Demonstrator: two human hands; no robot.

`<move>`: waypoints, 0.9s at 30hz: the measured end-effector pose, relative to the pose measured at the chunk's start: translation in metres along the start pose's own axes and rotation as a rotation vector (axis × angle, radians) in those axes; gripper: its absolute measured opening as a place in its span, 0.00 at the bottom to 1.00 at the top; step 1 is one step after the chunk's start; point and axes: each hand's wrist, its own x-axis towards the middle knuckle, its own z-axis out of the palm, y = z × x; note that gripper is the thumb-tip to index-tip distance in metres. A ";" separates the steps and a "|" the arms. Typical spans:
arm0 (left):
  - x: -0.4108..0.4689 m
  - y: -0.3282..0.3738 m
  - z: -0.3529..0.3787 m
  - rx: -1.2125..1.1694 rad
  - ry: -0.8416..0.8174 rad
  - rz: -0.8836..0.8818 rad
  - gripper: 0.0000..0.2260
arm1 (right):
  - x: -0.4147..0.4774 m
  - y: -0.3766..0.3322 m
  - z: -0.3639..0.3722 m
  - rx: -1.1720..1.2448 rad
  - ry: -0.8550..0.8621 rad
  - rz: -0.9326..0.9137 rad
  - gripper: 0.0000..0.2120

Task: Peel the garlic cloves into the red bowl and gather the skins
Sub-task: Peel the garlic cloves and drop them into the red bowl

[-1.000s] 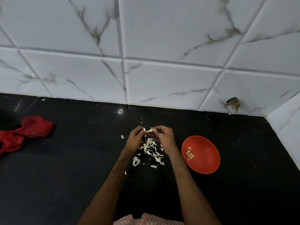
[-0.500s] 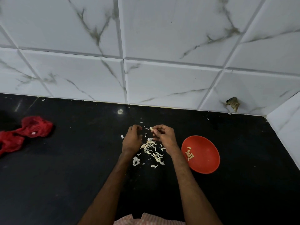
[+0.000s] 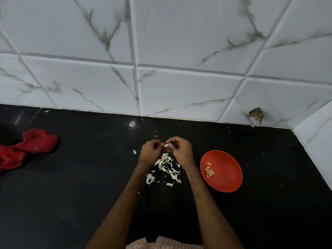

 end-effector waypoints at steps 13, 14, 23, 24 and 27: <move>0.008 0.003 -0.002 -0.069 -0.034 -0.181 0.14 | 0.000 -0.003 0.007 -0.241 -0.018 -0.229 0.09; 0.008 0.003 -0.002 -0.085 -0.035 -0.177 0.14 | 0.000 -0.003 0.008 -0.231 -0.007 -0.215 0.09; 0.005 0.012 0.002 -0.159 0.002 -0.168 0.13 | 0.000 -0.006 0.009 -0.247 0.063 -0.187 0.11; 0.005 0.013 0.002 -0.154 0.009 -0.163 0.14 | -0.001 -0.006 0.010 -0.254 0.069 -0.189 0.12; 0.003 0.015 0.003 -0.148 0.028 -0.139 0.13 | 0.000 -0.005 0.011 -0.246 0.092 -0.181 0.12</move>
